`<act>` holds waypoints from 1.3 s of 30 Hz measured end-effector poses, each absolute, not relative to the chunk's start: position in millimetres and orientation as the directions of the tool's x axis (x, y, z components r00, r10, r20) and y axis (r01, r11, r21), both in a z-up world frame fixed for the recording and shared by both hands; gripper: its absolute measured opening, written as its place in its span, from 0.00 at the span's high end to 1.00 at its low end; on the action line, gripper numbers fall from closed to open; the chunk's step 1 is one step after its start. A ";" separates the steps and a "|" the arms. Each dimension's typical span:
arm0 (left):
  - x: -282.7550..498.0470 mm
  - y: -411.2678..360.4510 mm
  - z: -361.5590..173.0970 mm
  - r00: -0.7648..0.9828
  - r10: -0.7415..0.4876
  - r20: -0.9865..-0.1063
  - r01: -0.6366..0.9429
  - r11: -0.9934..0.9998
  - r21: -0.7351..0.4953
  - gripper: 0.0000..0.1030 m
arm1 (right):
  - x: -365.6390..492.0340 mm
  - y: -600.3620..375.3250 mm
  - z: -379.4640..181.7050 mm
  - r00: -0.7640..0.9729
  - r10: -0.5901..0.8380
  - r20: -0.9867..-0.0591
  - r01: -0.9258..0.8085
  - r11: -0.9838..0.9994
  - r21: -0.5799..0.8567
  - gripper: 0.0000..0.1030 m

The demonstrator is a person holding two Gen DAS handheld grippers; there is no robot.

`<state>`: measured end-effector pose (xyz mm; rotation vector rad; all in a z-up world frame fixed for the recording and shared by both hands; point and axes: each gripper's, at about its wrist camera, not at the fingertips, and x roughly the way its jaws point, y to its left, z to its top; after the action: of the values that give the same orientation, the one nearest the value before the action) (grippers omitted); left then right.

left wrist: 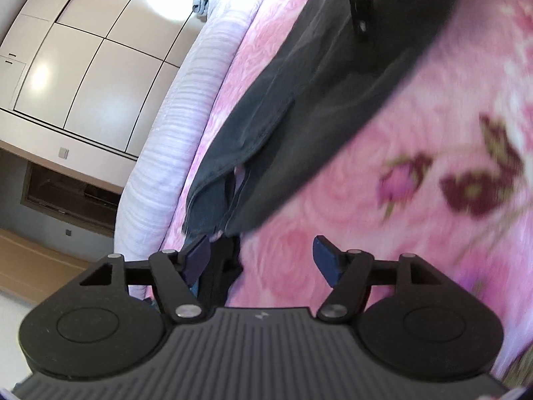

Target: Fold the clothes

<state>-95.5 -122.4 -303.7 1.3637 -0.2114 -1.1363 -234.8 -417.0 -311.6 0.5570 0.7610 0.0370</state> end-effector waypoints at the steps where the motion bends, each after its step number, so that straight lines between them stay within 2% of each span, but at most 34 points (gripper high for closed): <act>1: -93.0 -118.8 -303.7 0.501 -0.729 -0.466 0.497 -0.198 0.845 0.37 | -239.2 -395.8 -301.5 0.737 0.236 -0.634 0.092 0.894 0.440 0.97; 4: -87.5 -106.9 -300.5 0.539 -0.718 -0.439 0.466 -0.180 0.866 0.37 | -253.0 -328.5 -276.1 0.735 0.267 -0.623 -0.137 0.959 0.249 0.97; 6: -86.1 -96.1 -298.7 0.563 -0.712 -0.418 0.436 -0.174 0.883 0.36 | -265.1 -269.9 -274.8 0.691 0.274 -0.669 -0.332 0.942 0.044 0.97; 9: -91.4 -79.6 -293.7 0.574 -0.710 -0.409 0.422 -0.172 0.890 0.31 | -277.4 -213.3 -294.9 0.635 0.211 -0.743 -0.479 0.862 -0.164 0.97; 11: -96.1 -75.0 -284.1 0.560 -0.711 -0.425 0.469 -0.151 0.870 0.28 | -279.5 -208.5 -304.3 0.642 0.175 -0.746 -0.457 0.869 -0.190 0.94; 13: -98.1 -77.0 -270.8 0.539 -0.708 -0.456 0.548 -0.116 0.828 0.27 | -283.6 -213.8 -303.6 0.662 0.172 -0.730 -0.405 0.901 -0.155 0.93; 17: -103.8 -111.9 -247.5 0.422 -0.715 -0.557 0.785 -0.019 0.619 0.27 | -293.0 -190.5 -308.3 0.700 0.117 -0.704 -0.354 0.914 -0.200 0.92; 19: -109.2 -141.3 -241.7 0.326 -0.719 -0.614 0.889 0.011 0.459 0.27 | -300.4 -175.0 -312.8 0.719 0.078 -0.690 -0.336 0.909 -0.247 0.89; 20: -112.3 -156.6 -243.0 0.285 -0.719 -0.634 0.919 0.016 0.395 0.27 | -305.3 -167.7 -315.6 0.729 0.056 -0.682 -0.327 0.904 -0.275 0.85; 22: -119.5 -182.0 -247.6 0.235 -0.702 -0.672 0.950 0.022 0.310 0.27 | -310.2 -161.4 -320.0 0.747 0.022 -0.665 -0.307 0.898 -0.315 0.84; 24: -124.8 -210.9 -261.1 0.232 -0.666 -0.709 0.960 0.039 0.278 0.28 | -313.9 -158.5 -322.7 0.760 0.002 -0.649 -0.289 0.896 -0.336 0.84; 25: -124.0 -222.4 -268.8 0.247 -0.648 -0.721 0.958 0.051 0.283 0.34 | -314.7 -158.3 -323.7 0.765 -0.003 -0.644 -0.281 0.898 -0.339 0.83; 27: -125.1 -235.3 -282.4 0.270 -0.600 -0.753 0.953 0.056 0.297 0.57 | -315.4 -160.7 -323.5 0.769 -0.001 -0.639 -0.270 0.906 -0.326 0.83; 28: -125.1 -238.0 -287.7 0.276 -0.581 -0.766 0.952 0.055 0.302 0.77 | -316.5 -162.2 -322.8 0.769 0.004 -0.640 -0.272 0.907 -0.321 0.81; 29: -125.1 -240.7 -292.9 0.283 -0.562 -0.778 0.950 0.054 0.307 0.87 | -317.7 -163.7 -322.1 0.768 0.009 -0.640 -0.273 0.909 -0.316 0.80; 31: -123.1 -224.0 -284.1 0.342 -0.578 -0.741 0.931 0.104 0.349 0.95 | -322.0 -168.3 -319.0 0.765 0.025 -0.644 -0.277 0.915 -0.294 0.79; 33: -115.6 -190.4 -262.1 0.424 -0.607 -0.672 0.901 0.204 0.384 0.96 | -326.4 -173.9 -315.1 0.762 0.043 -0.646 -0.276 0.924 -0.264 0.77; 36: -89.7 -120.4 -230.9 0.508 -0.594 -0.624 0.861 0.377 0.342 0.93 | -339.3 -181.3 -304.2 0.784 0.047 -0.619 -0.235 0.946 -0.225 0.75; 39: -68.7 -55.4 -234.8 0.529 -0.518 -0.672 0.830 0.482 0.281 0.82 | -353.8 -187.0 -288.0 0.824 0.046 -0.565 -0.189 0.962 -0.197 0.63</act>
<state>-68.7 -55.4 -234.8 0.6396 0.5512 -0.8737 -353.8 -187.0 -288.0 -0.2506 0.5915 0.1261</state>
